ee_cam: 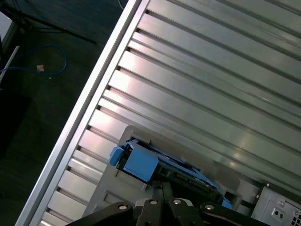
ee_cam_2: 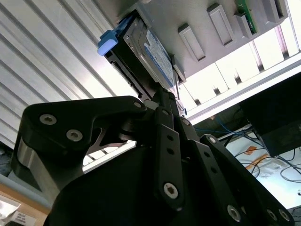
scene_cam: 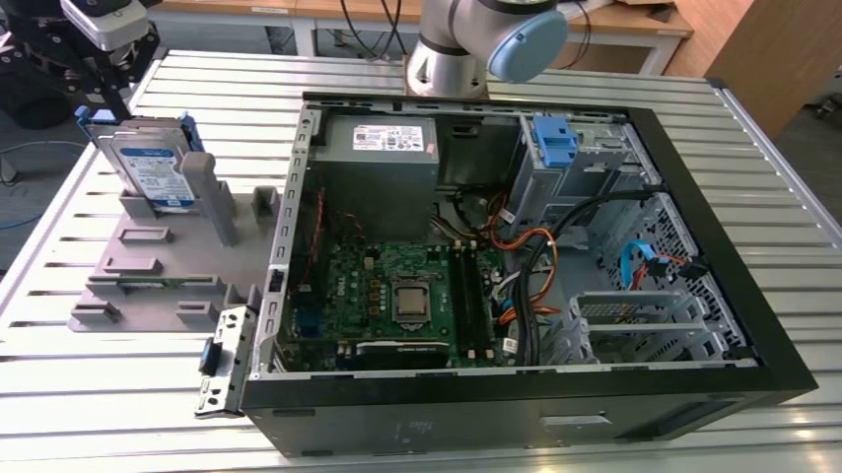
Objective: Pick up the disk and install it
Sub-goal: 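Pick up the disk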
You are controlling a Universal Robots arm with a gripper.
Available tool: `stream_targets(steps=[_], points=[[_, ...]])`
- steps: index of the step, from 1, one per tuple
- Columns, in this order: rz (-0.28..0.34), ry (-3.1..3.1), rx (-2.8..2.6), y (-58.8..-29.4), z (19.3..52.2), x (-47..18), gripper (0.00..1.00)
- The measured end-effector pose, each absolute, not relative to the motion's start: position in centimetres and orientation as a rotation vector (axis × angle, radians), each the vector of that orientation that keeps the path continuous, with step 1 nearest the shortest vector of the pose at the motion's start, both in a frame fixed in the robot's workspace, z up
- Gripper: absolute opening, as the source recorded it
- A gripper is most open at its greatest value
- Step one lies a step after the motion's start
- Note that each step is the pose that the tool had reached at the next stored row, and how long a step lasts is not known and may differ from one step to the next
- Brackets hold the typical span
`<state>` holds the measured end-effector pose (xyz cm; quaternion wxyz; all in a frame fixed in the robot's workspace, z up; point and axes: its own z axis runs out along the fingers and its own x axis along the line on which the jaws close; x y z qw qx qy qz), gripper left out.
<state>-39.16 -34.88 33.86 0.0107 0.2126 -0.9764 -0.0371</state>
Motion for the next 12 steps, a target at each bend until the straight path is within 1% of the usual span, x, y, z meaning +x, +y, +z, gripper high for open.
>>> stream_targets(steps=[12], points=[[-0.115,-3.024,0.752,-34.88,33.85,-39.15,0.11]])
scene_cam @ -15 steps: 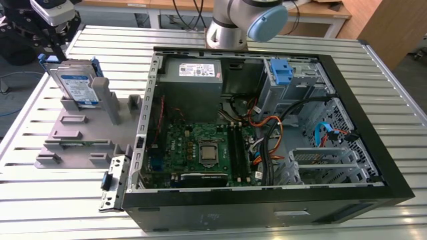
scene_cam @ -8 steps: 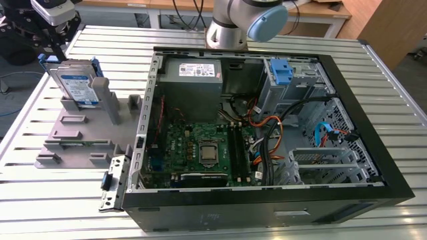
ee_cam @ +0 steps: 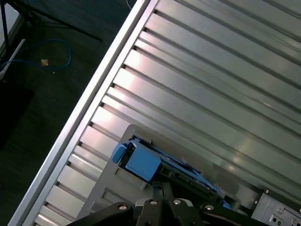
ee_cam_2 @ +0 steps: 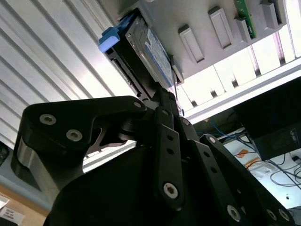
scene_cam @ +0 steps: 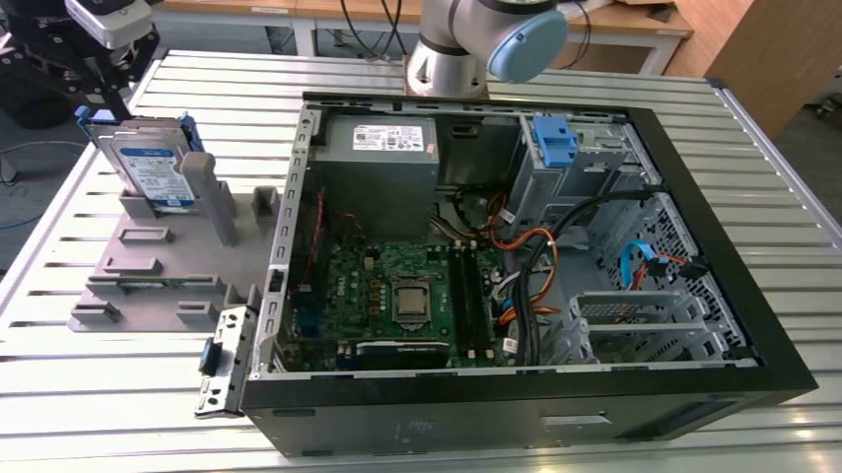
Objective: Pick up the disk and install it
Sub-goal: 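Pick up the disk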
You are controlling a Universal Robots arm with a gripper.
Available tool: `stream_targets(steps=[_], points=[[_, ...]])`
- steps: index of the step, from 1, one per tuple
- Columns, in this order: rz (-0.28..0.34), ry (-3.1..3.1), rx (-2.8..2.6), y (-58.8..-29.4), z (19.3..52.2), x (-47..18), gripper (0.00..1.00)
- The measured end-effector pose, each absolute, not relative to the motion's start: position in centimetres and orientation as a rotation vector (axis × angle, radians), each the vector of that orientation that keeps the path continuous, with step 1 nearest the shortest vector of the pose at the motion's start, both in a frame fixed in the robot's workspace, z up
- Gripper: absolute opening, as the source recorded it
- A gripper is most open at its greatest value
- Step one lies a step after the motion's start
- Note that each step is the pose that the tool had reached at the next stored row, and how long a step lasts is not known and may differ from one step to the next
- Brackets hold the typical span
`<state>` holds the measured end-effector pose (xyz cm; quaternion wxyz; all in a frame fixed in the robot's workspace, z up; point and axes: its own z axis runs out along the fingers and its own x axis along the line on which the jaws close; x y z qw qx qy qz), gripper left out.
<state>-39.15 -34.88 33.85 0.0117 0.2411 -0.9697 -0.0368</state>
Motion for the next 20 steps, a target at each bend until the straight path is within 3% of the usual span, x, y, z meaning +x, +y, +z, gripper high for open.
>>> stream_targets(steps=[20], points=[[-0.108,-2.879,1.167,-34.88,33.83,-39.15,0.11]])
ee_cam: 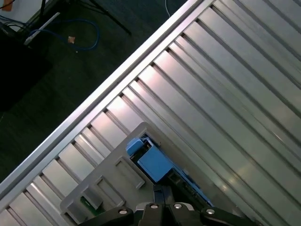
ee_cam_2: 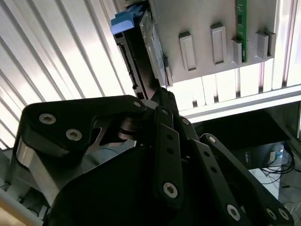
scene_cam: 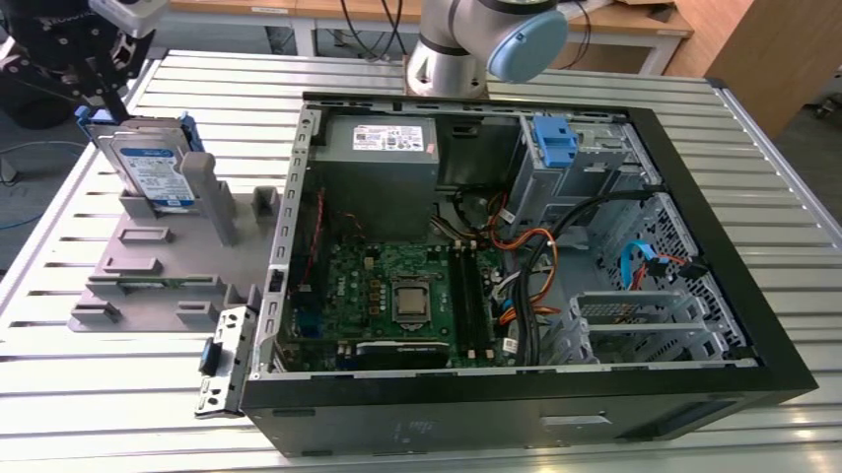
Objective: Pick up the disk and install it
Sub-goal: 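Pick up the disk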
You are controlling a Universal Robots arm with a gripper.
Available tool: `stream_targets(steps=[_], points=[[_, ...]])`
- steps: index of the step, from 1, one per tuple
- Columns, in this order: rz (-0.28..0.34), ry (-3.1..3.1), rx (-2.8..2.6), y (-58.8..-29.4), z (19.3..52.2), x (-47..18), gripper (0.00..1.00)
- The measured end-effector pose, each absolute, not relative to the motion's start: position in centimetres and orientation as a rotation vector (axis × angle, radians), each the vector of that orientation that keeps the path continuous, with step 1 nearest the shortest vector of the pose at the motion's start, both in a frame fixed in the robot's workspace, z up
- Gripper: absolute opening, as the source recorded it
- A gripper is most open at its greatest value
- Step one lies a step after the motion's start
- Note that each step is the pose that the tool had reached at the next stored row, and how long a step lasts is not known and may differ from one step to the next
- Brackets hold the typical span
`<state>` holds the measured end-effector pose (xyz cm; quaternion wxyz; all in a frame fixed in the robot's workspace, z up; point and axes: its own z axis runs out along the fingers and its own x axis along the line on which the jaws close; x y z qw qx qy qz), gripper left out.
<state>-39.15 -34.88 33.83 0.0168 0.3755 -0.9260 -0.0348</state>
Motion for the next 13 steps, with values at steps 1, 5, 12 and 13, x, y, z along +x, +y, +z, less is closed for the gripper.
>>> stream_targets(steps=[1,5,12,13], points=[[-0.108,-2.867,1.192,-34.88,33.82,-39.16,0.11],[-0.106,-2.821,1.292,-34.88,33.82,-39.16,0.11],[-0.103,-2.770,1.394,-34.88,33.82,-39.16,0.11],[-0.103,-2.770,1.394,-34.88,33.82,-39.15,0.11]])
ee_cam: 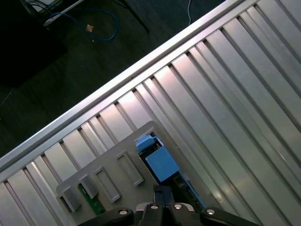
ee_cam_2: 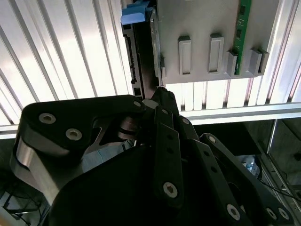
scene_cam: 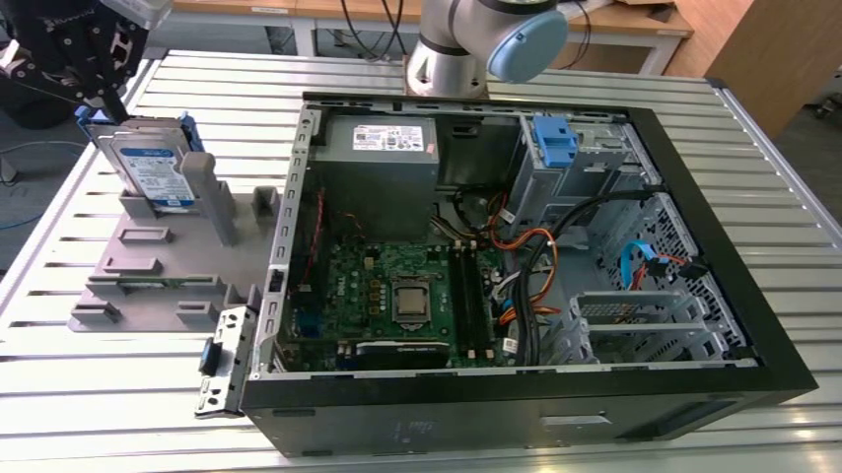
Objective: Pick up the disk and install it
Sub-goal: 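Pick up the disk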
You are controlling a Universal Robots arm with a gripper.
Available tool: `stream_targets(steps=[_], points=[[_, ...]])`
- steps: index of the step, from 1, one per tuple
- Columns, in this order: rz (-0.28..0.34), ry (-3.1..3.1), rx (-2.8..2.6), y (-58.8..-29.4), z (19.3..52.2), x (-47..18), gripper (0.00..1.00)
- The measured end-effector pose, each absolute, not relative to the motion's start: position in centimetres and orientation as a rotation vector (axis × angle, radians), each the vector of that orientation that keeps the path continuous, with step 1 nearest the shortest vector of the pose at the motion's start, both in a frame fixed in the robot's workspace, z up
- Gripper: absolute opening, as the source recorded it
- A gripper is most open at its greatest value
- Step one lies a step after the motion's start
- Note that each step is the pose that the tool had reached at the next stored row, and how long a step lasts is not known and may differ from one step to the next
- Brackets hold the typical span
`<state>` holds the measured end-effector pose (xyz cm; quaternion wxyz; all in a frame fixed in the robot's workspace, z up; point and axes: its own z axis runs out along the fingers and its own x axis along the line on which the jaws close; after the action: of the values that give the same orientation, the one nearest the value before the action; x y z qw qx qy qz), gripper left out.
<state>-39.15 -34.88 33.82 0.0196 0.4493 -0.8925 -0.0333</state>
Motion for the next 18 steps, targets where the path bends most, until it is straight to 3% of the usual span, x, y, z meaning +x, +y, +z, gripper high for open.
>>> stream_targets(steps=[18], points=[[-0.103,-2.763,1.406,-34.88,33.99,-39.16,0.11]])
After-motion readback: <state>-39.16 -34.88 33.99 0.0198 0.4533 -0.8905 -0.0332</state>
